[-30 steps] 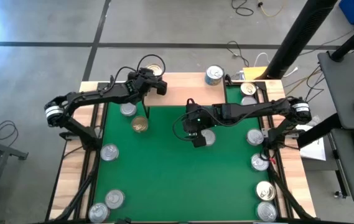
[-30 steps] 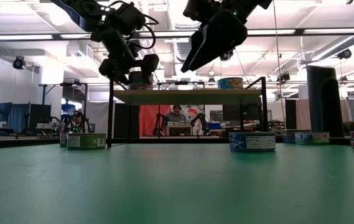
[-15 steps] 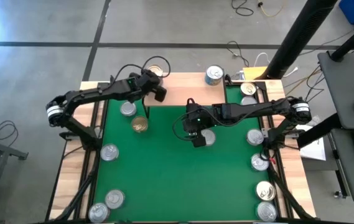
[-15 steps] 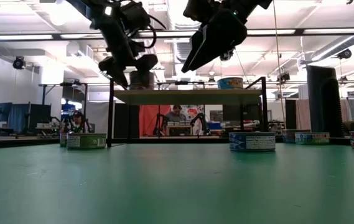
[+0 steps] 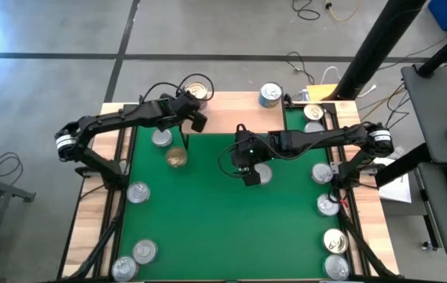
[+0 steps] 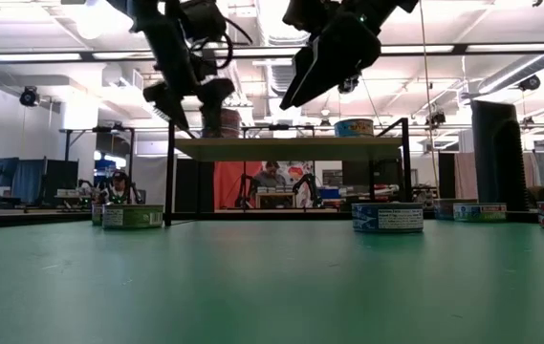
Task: Stack canned seafood by type on shelf
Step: Put the top blue tuna can on the shelf
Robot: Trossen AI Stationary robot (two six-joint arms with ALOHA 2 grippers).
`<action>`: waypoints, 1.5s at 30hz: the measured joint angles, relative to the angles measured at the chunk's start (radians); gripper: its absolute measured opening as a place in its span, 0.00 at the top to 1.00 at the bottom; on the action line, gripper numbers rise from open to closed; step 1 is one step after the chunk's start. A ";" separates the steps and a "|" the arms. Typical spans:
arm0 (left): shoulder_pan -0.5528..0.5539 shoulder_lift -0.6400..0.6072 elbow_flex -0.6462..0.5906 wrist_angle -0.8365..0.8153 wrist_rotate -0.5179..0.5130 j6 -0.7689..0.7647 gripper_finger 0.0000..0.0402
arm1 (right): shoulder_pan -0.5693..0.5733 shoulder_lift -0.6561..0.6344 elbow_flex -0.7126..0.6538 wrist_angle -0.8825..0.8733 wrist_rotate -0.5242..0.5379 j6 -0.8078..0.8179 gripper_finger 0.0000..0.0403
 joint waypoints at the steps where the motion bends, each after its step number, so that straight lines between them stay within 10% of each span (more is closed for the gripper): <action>1: -0.016 -0.014 0.000 -0.022 0.000 0.002 0.02 | 0.000 -0.008 0.001 0.000 0.000 0.002 0.10; 17: -0.617 -0.257 -0.035 -0.072 -0.491 0.047 0.03 | -0.017 -0.044 0.082 0.134 0.130 -0.014 0.10; 24: -0.912 -0.262 -0.122 -0.068 -0.521 0.037 0.03 | 0.008 -0.044 0.082 0.133 0.086 0.036 0.10; 33: -1.215 -0.088 -0.236 0.318 -0.408 0.030 0.03 | 0.144 -0.023 0.050 0.128 -0.190 0.139 0.10; 45: -1.233 0.343 -0.233 0.775 -0.515 -0.029 0.03 | 0.415 0.182 -0.001 -0.079 -0.064 0.492 0.10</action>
